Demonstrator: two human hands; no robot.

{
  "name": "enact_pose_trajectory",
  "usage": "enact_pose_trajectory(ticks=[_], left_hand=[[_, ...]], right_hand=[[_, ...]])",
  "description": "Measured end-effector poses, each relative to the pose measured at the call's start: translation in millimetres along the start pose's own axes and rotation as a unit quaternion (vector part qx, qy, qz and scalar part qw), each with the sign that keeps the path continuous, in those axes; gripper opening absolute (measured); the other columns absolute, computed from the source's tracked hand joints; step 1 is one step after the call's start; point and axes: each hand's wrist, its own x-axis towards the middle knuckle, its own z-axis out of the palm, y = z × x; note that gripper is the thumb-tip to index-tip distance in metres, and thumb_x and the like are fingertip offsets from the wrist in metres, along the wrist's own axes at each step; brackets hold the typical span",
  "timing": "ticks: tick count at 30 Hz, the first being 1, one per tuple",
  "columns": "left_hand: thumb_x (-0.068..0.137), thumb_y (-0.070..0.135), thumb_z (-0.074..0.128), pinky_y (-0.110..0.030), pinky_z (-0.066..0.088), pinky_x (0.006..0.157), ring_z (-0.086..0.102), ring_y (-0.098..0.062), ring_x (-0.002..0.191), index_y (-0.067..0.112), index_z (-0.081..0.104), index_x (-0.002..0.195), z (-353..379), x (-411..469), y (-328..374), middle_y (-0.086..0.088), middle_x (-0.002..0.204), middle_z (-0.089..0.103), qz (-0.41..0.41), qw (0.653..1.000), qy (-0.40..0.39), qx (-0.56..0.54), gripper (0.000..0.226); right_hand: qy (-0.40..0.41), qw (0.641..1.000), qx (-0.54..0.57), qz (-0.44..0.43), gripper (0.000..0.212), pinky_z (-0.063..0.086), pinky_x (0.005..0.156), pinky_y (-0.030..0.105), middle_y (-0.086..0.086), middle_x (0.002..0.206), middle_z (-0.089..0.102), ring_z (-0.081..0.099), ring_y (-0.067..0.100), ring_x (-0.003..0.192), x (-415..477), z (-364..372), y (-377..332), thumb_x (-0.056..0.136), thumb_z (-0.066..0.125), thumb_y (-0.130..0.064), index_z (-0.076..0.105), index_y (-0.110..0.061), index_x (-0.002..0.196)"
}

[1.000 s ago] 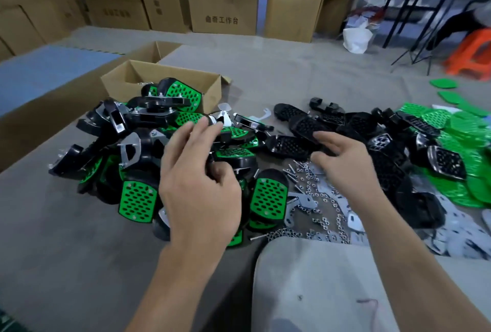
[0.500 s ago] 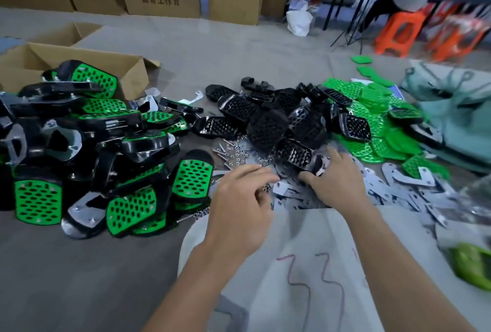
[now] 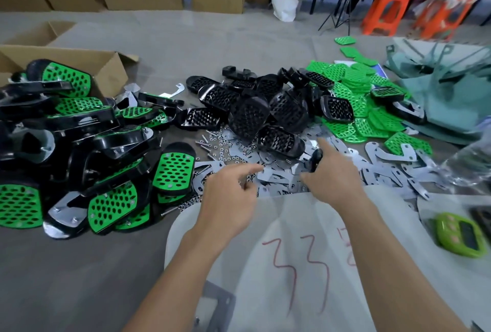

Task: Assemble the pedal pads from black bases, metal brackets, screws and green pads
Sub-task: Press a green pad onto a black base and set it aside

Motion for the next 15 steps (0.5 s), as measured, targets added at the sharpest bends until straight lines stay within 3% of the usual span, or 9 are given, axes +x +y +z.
enact_pose_trajectory(ticks=[2,4,6,8,10,12,15], left_hand=[[0.087,0.008,0.064,-0.011,0.046,0.096,0.065,0.012,0.101,0.033,0.077,0.115,0,0,1,0.029,0.107,0.072,-0.023,0.999,-0.024,-0.025,0.039],[0.088,0.017,0.069,-0.012,0.048,0.098,0.064,0.014,0.101,0.031,0.074,0.122,0,1,3,0.03,0.105,0.071,-0.056,0.993,-0.046,-0.091,0.037],[0.088,0.031,0.071,-0.025,0.055,0.097,0.069,0.001,0.105,0.031,0.069,0.128,-1,2,6,0.01,0.11,0.077,-0.113,0.961,-0.083,-0.238,0.04],[0.098,0.035,0.062,-0.034,0.06,0.088,0.072,-0.016,0.107,0.029,0.067,0.13,-2,1,13,-0.007,0.116,0.075,-0.172,0.893,-0.14,-0.392,0.033],[0.101,0.034,0.056,-0.033,0.059,0.077,0.073,-0.021,0.101,0.025,0.072,0.119,-5,-2,19,-0.008,0.113,0.076,-0.181,0.846,-0.176,-0.469,0.026],[0.099,0.018,0.058,-0.032,0.058,0.074,0.072,-0.022,0.095,0.017,0.075,0.109,-8,-4,19,-0.009,0.108,0.076,-0.178,0.837,-0.171,-0.488,0.02],[0.084,0.002,0.062,-0.029,0.059,0.072,0.071,-0.021,0.086,0.009,0.071,0.113,-11,-6,16,-0.01,0.103,0.076,-0.184,0.815,-0.156,-0.528,0.031]], right_hand=[[0.029,0.994,0.097,-0.029,0.081,0.051,0.078,0.022,-0.013,0.105,0.068,0.064,0.014,0.097,-9,-10,-4,0.074,0.073,-0.023,0.043,-0.034,0.149],[0.041,0.973,0.21,-0.082,0.08,0.045,0.067,0.003,-0.032,0.097,0.067,0.064,-0.005,0.086,-26,-15,-16,0.066,0.07,-0.019,0.052,-0.041,0.141],[0.012,0.946,0.284,-0.153,0.085,0.05,0.077,0.008,-0.036,0.109,0.066,0.065,-0.007,0.096,-45,-10,-28,0.062,0.065,-0.014,0.052,-0.043,0.141],[-0.021,0.932,0.282,-0.226,0.096,0.051,0.092,0.014,-0.033,0.127,0.062,0.062,-0.007,0.112,-64,-4,-37,0.062,0.063,-0.005,0.045,-0.045,0.147],[-0.042,0.928,0.22,-0.298,0.105,0.046,0.102,0.017,-0.028,0.139,0.056,0.056,-0.003,0.125,-75,2,-40,0.062,0.059,-0.001,0.033,-0.05,0.152],[-0.045,0.923,0.164,-0.346,0.111,0.038,0.112,0.025,-0.03,0.147,0.045,0.045,0.002,0.137,-79,9,-37,0.063,0.062,0.0,0.025,-0.05,0.155],[0.04,0.952,0.147,-0.266,0.109,0.032,0.119,0.036,-0.04,0.148,0.03,0.028,0.002,0.145,-85,17,-26,0.063,0.081,-0.015,0.028,-0.045,0.154]])
